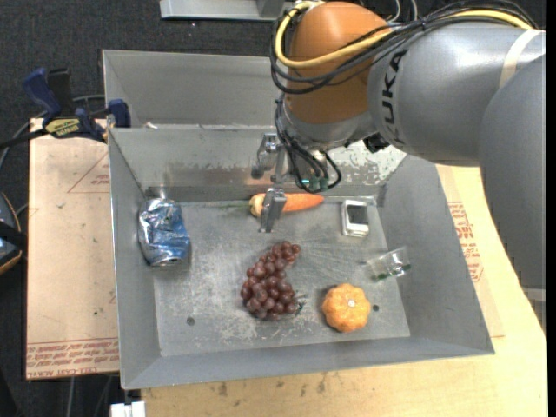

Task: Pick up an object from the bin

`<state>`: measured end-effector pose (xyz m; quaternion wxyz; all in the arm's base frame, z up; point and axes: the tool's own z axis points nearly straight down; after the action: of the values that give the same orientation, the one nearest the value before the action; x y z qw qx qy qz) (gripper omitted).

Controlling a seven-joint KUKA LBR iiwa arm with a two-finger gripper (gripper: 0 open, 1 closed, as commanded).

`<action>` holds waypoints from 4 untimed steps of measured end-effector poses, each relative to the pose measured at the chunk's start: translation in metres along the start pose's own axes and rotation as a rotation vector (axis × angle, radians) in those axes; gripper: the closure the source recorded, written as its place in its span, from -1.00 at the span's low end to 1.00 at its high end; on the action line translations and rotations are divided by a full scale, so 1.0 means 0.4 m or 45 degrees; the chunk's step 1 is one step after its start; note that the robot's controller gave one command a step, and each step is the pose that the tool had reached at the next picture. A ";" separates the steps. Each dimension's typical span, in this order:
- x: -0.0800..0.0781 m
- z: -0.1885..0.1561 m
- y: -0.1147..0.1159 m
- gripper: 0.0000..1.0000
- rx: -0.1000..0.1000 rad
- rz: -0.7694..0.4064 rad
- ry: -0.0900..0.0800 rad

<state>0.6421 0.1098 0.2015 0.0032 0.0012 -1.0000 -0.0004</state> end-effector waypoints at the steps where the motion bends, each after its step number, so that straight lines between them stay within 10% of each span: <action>1: -0.004 -0.013 -0.001 -1.00 -0.001 0.002 -0.010; 2: 0.028 0.067 -0.037 -1.00 -0.002 -0.173 -0.021; 3: 0.149 0.145 -0.138 -1.00 0.001 -0.659 -0.008; 4: 0.156 0.174 -0.159 -1.00 0.002 -0.689 -0.010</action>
Offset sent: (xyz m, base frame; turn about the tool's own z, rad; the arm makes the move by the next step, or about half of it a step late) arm -0.0555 -0.0666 -0.1315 -0.5183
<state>0.5793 0.0460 0.1322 -0.0010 0.2683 -0.9633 -0.0005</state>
